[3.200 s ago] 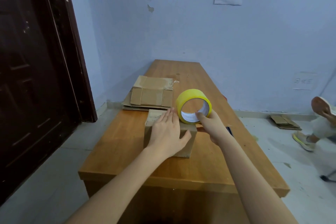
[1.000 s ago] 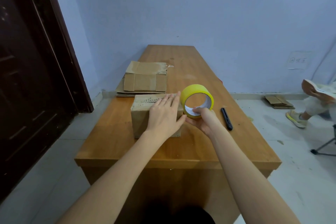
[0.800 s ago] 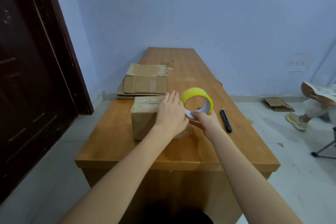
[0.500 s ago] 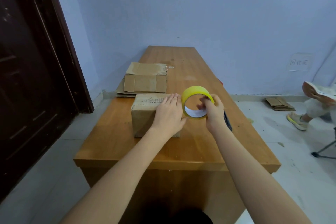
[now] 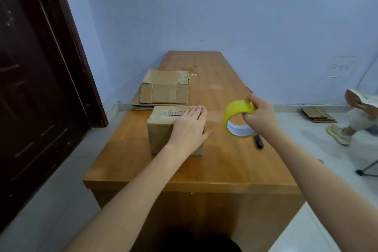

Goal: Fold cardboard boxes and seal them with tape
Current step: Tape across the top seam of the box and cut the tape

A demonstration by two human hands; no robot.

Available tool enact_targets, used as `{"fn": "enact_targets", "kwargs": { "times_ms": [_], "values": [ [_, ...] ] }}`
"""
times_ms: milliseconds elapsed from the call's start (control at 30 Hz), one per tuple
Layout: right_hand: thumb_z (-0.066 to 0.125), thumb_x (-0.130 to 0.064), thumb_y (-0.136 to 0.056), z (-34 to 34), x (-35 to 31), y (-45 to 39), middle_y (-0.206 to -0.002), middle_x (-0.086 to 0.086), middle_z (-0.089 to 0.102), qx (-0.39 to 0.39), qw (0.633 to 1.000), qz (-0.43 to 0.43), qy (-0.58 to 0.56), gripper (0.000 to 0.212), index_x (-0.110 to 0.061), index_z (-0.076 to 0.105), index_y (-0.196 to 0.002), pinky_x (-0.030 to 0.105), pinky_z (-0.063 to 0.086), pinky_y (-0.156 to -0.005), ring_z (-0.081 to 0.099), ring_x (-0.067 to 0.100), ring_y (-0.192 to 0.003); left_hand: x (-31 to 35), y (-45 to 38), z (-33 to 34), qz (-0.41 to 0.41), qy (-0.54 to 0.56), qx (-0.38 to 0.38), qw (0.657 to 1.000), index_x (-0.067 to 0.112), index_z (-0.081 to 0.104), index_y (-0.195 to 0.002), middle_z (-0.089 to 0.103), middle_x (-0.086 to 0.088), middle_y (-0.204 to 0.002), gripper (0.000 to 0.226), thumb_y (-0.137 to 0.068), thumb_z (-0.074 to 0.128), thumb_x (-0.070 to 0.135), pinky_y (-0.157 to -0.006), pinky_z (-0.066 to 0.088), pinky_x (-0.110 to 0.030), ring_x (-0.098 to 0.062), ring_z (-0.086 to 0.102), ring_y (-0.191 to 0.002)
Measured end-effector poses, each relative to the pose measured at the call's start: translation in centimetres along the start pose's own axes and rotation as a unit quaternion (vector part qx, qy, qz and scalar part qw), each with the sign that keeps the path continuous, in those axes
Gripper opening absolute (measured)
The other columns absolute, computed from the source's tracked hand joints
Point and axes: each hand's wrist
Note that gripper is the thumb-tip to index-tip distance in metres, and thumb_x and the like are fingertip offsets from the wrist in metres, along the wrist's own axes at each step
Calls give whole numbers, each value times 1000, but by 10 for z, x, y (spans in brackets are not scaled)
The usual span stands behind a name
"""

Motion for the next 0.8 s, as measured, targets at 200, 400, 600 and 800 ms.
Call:
{"fn": "enact_targets", "kwargs": {
  "times_ms": [200, 400, 600, 800],
  "values": [
    [56, -5, -71, 1, 26, 18, -50, 3, 34, -92, 988, 11, 126, 17, -12, 41, -76, 31, 27, -49, 37, 27, -52, -2, 0, -1, 3, -3, 0, 1000, 9, 13, -151, 17, -5, -158, 76, -96, 34, 56, -117, 10, -28, -15, 15, -145],
    [41, -56, -63, -4, 19, 14, -56, -1, 44, -192, 958, -31, 209, 58, -6, 50, -91, 31, 31, -50, 49, 27, -60, 0, 1, -6, 3, -11, -23, 1000, 8, 8, -151, 10, -9, -159, 77, -96, 41, 49, -117, 7, -27, -18, 10, -146],
    [55, -53, -86, -13, -8, 8, -143, 3, 39, -255, 934, -26, 251, 76, -19, 28, -149, 35, 37, -100, 40, 23, -129, 1, 0, -9, -8, -2, -47, 999, 5, 6, -151, 11, -11, -159, 81, -94, 46, 47, -117, 6, -28, -20, 10, -146],
    [33, -21, -101, 17, -75, 24, -155, 9, 27, -275, 961, 4, 42, 51, -4, 25, -149, 26, 18, -112, 24, 18, -143, 3, 0, -13, -9, 5, -71, 997, 5, 4, -151, 7, -11, -159, 91, -88, 56, 47, -118, 2, -30, -22, 5, -147]
  ]
}}
Point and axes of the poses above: each hand's wrist, its own y-axis away from the middle knuckle, its own z-axis out of the palm, x = y × z
